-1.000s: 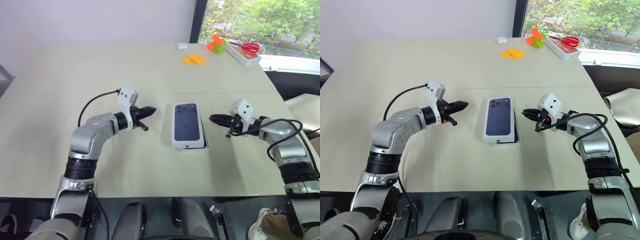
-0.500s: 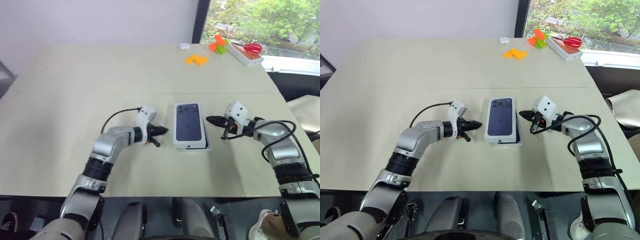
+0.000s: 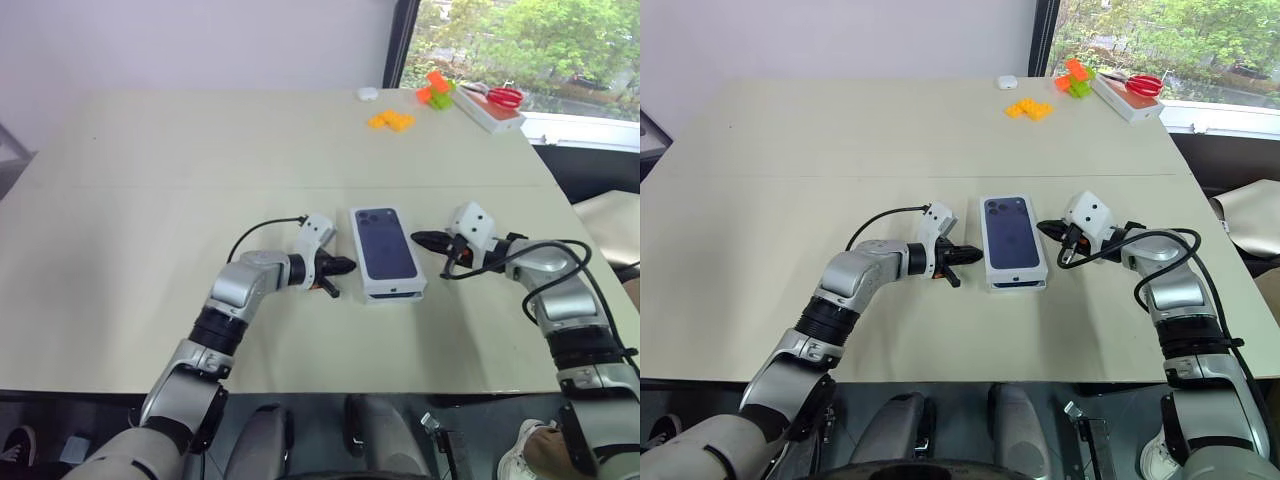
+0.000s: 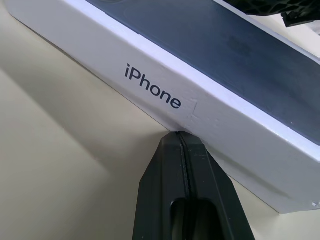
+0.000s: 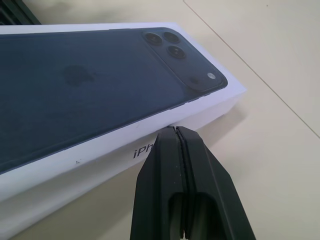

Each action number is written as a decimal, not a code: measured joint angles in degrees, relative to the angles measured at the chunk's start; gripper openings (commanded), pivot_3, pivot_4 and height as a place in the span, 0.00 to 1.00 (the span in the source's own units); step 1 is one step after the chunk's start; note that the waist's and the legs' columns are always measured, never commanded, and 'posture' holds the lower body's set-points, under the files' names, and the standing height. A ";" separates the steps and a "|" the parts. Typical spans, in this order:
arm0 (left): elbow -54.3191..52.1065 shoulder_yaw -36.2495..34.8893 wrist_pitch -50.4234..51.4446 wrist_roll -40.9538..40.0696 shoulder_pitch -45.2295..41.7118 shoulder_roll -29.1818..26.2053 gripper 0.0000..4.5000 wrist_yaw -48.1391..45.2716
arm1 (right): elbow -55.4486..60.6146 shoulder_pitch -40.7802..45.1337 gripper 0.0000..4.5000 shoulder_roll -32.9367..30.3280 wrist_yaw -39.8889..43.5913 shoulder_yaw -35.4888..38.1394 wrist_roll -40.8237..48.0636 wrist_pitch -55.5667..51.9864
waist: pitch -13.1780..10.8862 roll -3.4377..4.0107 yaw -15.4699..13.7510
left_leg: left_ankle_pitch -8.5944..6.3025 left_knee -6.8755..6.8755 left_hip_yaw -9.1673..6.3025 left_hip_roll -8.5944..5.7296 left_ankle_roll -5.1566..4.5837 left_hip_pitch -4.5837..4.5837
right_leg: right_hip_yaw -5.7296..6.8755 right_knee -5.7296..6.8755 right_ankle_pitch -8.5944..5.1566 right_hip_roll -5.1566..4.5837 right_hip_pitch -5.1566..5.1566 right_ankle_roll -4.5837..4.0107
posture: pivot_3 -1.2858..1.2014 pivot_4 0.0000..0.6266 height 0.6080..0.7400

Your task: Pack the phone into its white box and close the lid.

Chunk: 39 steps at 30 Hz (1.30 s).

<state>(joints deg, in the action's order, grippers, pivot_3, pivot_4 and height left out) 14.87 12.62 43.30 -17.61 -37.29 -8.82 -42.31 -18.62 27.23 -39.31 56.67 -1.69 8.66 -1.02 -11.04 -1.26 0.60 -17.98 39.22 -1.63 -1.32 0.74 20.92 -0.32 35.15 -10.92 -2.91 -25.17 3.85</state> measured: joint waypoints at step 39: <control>-16.91 4.14 8.60 -1.75 6.48 -4.08 0.00 -0.17 | 7.38 -5.92 0.01 -1.85 0.97 -0.77 -1.60 -1.37 | -0.01 -0.01 0.12 | 0.00 -0.01 0.08 0.07 0.00 -0.49 | -0.11 0.00 -0.02 0.10 0.37 0.00 | 0.52 0.24 1.00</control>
<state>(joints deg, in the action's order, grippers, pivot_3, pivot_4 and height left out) -2.05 16.76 51.90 -19.36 -30.82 -12.91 -42.48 -11.24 21.32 -41.16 57.64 -2.46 7.06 -2.39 -11.05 -1.27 0.72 -17.99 39.21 -1.55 -1.26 0.73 20.43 -0.43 35.15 -10.94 -2.81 -24.80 3.85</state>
